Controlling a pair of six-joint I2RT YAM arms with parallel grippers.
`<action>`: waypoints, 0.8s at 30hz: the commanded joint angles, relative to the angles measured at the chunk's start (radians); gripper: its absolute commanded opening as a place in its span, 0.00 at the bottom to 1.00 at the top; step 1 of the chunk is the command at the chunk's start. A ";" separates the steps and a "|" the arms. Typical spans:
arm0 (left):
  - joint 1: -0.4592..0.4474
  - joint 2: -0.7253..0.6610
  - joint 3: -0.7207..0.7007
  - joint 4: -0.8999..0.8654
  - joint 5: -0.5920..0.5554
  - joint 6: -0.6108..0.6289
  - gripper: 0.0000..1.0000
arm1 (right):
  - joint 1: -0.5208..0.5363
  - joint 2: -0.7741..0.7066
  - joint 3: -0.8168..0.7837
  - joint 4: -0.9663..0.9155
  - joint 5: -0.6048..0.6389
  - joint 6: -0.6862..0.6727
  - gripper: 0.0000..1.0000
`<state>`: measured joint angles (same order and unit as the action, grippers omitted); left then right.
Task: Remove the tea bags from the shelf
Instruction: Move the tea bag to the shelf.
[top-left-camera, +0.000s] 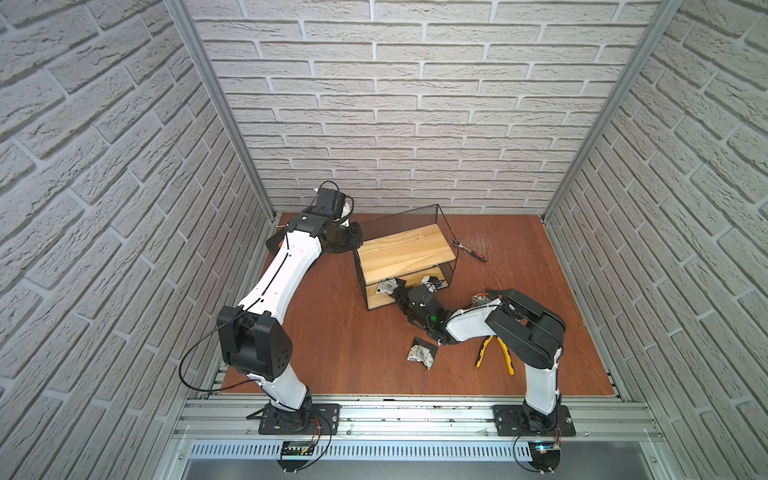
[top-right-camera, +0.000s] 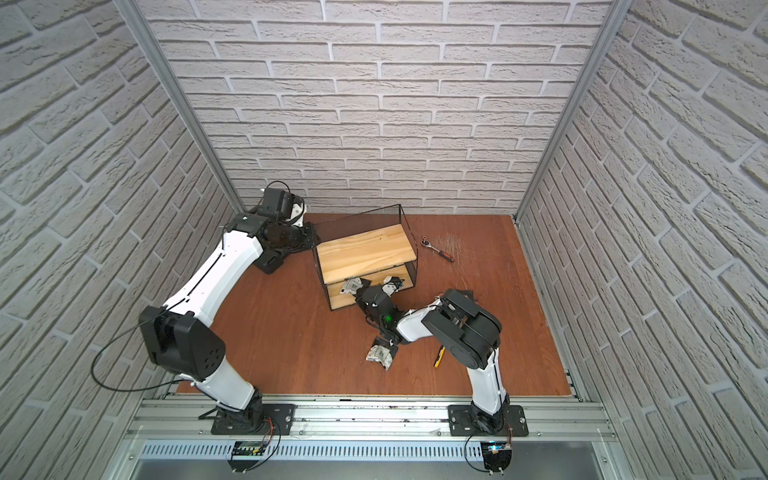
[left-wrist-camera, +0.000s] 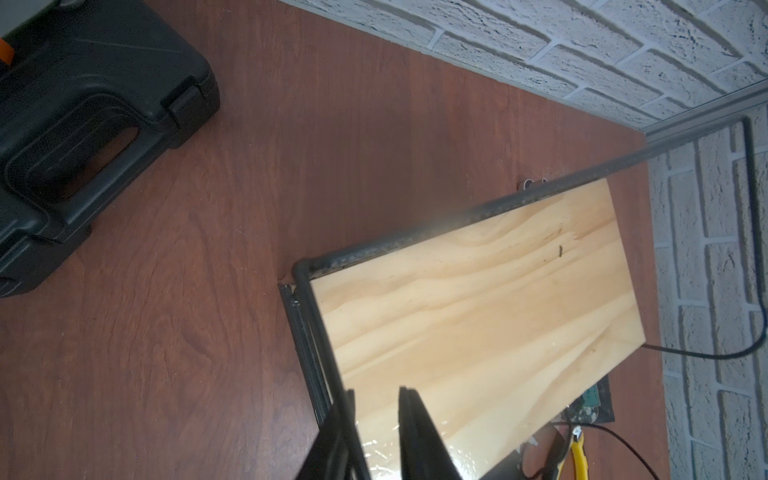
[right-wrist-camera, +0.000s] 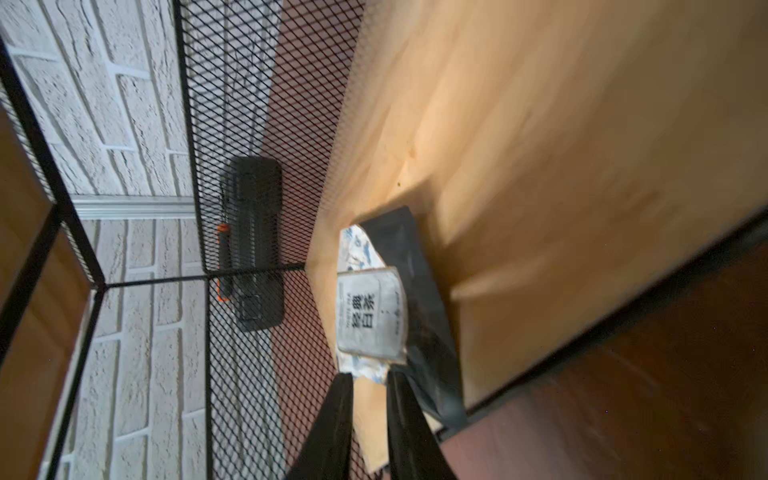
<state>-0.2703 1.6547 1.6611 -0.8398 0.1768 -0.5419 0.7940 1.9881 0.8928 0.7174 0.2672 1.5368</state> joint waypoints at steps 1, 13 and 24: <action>0.013 0.013 0.024 -0.033 -0.013 0.023 0.24 | -0.004 0.037 0.037 0.060 0.055 0.046 0.21; 0.014 0.019 0.037 -0.038 -0.013 0.022 0.23 | -0.002 0.072 0.067 -0.171 0.061 0.129 0.20; 0.014 0.021 0.036 -0.031 -0.012 0.020 0.23 | 0.010 -0.045 0.033 -0.238 0.096 0.129 0.20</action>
<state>-0.2684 1.6600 1.6768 -0.8593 0.1780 -0.5381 0.7971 1.9926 0.9424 0.5335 0.3363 1.6669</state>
